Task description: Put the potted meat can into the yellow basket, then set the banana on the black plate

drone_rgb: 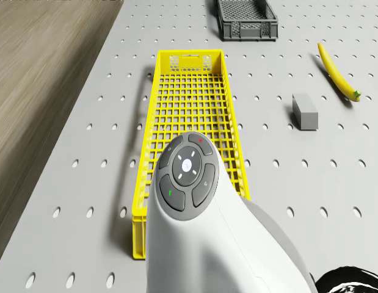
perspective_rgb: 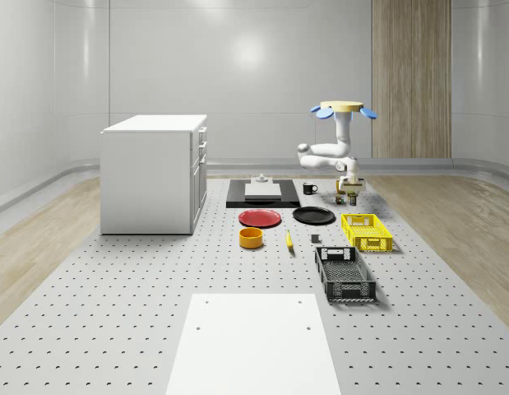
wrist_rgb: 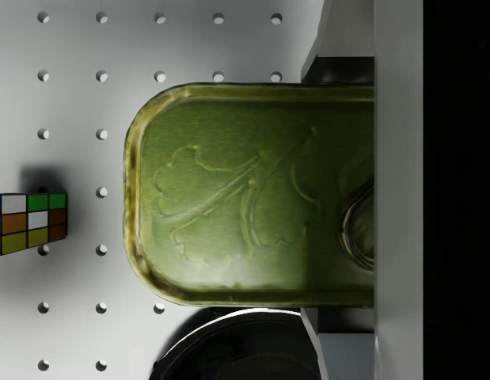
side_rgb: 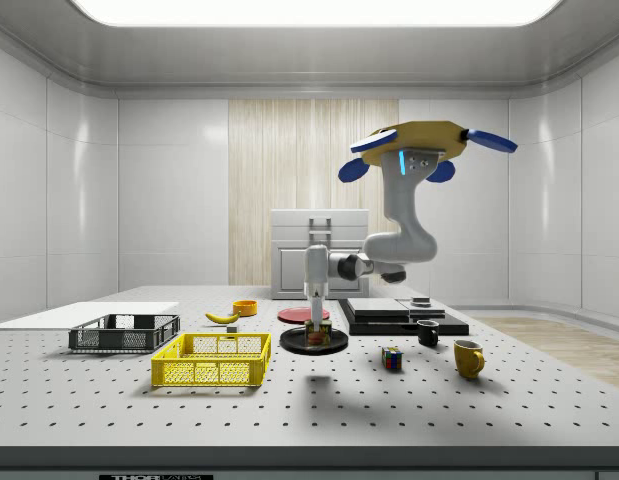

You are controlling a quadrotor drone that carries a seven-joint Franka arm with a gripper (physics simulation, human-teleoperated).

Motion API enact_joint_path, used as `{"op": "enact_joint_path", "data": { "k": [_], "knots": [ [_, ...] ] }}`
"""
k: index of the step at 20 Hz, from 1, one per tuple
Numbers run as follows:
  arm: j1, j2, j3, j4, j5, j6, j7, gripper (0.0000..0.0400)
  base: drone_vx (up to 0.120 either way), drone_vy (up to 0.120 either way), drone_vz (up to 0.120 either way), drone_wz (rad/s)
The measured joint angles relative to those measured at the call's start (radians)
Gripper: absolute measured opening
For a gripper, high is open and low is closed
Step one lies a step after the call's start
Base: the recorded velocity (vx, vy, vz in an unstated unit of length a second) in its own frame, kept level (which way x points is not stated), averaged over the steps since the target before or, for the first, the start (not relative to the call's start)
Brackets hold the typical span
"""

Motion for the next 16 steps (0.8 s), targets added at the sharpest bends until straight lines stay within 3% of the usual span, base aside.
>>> {"op": "enact_joint_path", "data": {
  "k": [3,16],
  "knots": [
    [-0.001,-0.003,0.006,-0.001,0.006,0.001,0.001,0.0290,0.120,0.000,0.107,0.000],
    [-0.006,-0.016,0.014,-0.001,0.017,0.012,0.006,0.0290,0.120,0.000,0.000,0.000]
  ]
}}
